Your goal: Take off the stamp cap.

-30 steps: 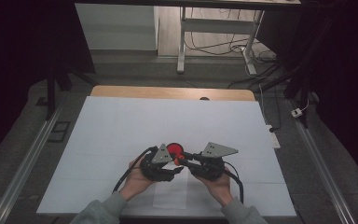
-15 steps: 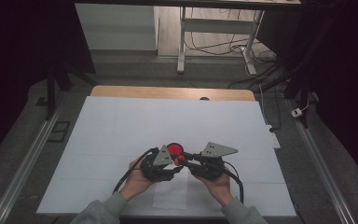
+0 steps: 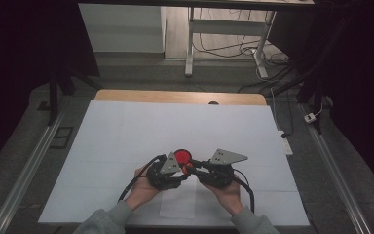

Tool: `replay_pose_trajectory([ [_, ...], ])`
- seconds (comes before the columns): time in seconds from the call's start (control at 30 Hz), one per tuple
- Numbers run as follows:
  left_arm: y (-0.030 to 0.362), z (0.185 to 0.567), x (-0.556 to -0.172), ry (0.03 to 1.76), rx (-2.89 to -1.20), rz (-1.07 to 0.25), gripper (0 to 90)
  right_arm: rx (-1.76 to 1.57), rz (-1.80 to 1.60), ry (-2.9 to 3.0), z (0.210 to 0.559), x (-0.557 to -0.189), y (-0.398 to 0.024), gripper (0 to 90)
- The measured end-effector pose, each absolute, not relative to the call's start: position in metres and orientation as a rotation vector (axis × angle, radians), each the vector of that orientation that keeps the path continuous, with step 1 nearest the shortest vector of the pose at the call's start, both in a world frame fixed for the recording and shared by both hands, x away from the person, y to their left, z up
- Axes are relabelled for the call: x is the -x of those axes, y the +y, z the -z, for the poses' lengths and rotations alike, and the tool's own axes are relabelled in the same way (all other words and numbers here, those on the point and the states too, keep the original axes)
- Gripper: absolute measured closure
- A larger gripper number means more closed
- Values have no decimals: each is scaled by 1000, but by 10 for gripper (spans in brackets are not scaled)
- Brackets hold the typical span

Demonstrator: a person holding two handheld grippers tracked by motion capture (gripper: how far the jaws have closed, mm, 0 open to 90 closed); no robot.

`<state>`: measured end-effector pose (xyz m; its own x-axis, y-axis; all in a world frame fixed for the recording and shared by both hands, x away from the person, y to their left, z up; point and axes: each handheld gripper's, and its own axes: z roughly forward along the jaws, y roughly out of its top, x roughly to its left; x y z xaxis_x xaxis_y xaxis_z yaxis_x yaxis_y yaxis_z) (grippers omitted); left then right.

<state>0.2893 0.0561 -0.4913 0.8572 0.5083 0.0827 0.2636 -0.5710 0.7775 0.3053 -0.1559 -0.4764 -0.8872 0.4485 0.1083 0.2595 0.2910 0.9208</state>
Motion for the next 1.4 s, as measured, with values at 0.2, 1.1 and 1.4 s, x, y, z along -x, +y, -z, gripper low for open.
replay_pose_trajectory([
  [0.2, 56, 492, -289, 549, -2211, -378, 635, -662, -1647, 2378, 477, -305, -156, 720],
  [1.1, 53, 497, -288, 555, -2250, -391, 653, -679, -1624, 2383, 483, -304, -153, 728],
  [1.4, 47, 508, -286, 545, -2298, -375, 653, -744, -1695, 2291, 475, -307, -163, 731],
])
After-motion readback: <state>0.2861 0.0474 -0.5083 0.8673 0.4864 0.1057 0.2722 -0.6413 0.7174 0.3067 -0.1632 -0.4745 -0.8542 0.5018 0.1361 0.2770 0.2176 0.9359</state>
